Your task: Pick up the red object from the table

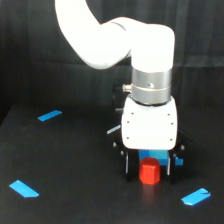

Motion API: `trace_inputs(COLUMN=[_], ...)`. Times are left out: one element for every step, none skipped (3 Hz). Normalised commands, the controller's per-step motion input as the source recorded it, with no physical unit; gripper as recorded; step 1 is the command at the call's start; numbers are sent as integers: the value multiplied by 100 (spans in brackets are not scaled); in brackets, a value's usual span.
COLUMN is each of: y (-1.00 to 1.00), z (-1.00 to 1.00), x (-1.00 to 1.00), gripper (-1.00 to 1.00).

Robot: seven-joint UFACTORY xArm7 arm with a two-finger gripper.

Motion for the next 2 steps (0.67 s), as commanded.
trace_inputs(y=[21, 14], z=[-20, -20], x=[0, -10], gripper=[-86, -100])
